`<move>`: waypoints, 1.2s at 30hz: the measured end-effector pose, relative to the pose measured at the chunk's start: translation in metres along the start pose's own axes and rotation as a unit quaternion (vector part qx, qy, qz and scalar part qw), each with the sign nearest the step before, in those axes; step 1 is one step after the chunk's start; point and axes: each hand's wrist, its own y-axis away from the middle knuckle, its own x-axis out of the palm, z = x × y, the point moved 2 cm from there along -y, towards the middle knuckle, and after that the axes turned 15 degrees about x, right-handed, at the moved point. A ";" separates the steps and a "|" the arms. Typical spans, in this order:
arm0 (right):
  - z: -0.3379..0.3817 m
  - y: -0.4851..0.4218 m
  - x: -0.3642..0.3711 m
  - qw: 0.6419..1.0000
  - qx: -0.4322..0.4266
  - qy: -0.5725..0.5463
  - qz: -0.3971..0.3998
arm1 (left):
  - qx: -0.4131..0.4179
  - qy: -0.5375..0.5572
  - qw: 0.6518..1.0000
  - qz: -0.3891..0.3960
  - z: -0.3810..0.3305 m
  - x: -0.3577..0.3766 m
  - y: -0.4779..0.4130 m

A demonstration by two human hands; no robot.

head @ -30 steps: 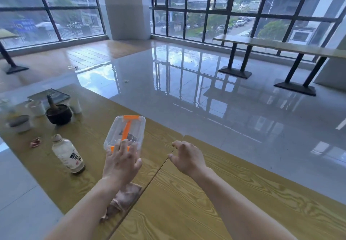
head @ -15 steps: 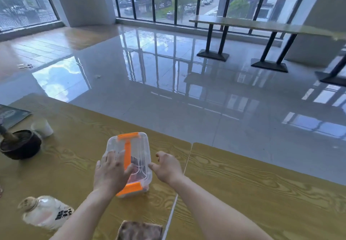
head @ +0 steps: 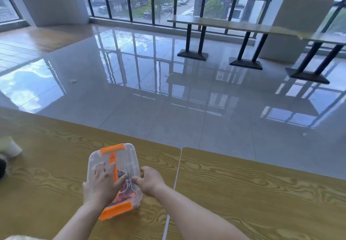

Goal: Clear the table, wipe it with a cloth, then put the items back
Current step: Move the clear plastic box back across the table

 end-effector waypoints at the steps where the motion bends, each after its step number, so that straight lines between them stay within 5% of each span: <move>1: 0.001 0.000 0.001 1.000 0.001 -0.015 0.005 | 0.004 0.002 1.000 0.000 0.001 0.000 -0.002; 17: -0.026 0.020 -0.021 0.990 -0.017 -0.109 -0.092 | 0.070 -0.043 0.995 -0.057 -0.044 -0.016 0.008; 36: -0.214 0.099 -0.101 0.947 0.082 -0.217 -0.224 | 0.273 -0.007 0.962 -0.005 -0.235 0.031 0.046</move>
